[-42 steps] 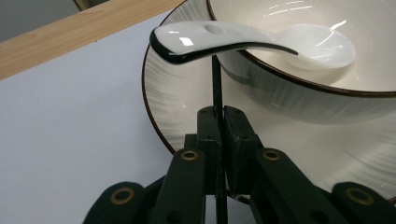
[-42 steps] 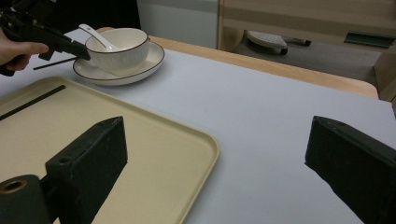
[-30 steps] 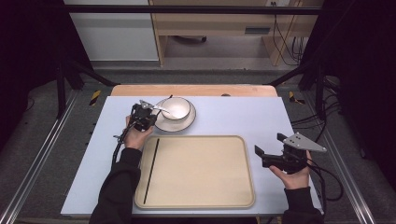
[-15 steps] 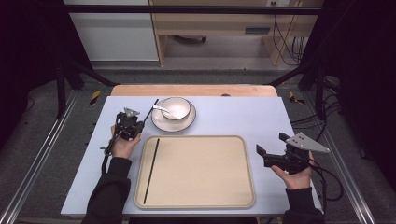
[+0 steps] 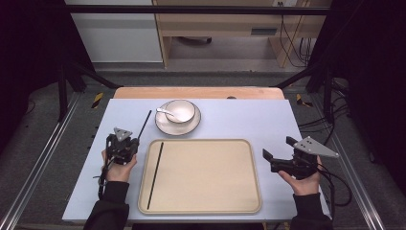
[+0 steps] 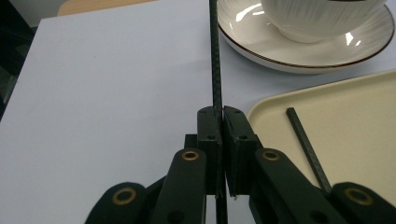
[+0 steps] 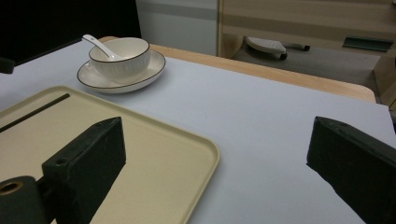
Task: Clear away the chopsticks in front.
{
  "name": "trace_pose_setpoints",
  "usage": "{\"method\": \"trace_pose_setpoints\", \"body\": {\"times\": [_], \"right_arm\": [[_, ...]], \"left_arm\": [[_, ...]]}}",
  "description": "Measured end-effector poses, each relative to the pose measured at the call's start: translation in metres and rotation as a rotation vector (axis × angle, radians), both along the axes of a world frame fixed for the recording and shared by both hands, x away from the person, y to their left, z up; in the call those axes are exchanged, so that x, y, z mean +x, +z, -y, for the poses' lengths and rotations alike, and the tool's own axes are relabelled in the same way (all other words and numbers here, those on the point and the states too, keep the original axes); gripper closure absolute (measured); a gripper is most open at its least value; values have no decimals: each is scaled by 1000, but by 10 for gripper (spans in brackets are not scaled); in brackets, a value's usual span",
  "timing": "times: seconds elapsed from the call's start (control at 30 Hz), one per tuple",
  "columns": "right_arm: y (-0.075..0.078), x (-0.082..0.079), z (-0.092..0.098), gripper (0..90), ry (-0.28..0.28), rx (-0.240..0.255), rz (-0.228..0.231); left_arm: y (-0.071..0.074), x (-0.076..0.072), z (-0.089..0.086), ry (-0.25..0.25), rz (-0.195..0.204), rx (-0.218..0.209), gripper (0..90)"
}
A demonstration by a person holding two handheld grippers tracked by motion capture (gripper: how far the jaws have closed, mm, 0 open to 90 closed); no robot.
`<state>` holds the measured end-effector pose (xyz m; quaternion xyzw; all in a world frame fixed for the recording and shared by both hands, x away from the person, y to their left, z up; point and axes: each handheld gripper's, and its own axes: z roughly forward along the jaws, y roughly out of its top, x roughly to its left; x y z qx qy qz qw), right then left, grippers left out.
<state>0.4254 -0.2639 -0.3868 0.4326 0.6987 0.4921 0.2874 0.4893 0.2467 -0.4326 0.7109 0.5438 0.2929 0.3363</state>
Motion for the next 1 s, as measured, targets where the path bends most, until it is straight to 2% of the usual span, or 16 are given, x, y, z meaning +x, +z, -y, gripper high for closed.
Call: {"method": "trace_pose_setpoints", "body": {"times": [0.1,0.2,0.27,0.3,0.37,0.4,0.6,0.73,0.83,1.0], "right_arm": [[0,0,1,46,-1,-4,1],[1,-1,1,47,-2,4,4],[1,-1,2,47,0,9,5],[2,-1,2,48,0,10,5],[2,-2,1,48,3,10,6],[2,-2,1,48,3,10,5],[2,-2,1,48,4,10,7],[3,-2,1,49,4,13,8],[3,-2,1,49,5,12,8],[3,-3,-1,50,9,5,13]], "left_arm": [[4,-14,1,22,9,-14,856],[8,-28,5,38,29,-57,856],[8,-36,11,53,44,-36,856],[8,-40,13,64,48,-39,856],[8,-47,14,87,48,-63,856],[6,-54,16,111,53,-93,856],[0,-71,26,118,77,-97,856],[-1,-86,39,111,116,-105,855],[0,-92,45,111,130,-105,856],[-1,-104,56,111,152,-128,856]]}}
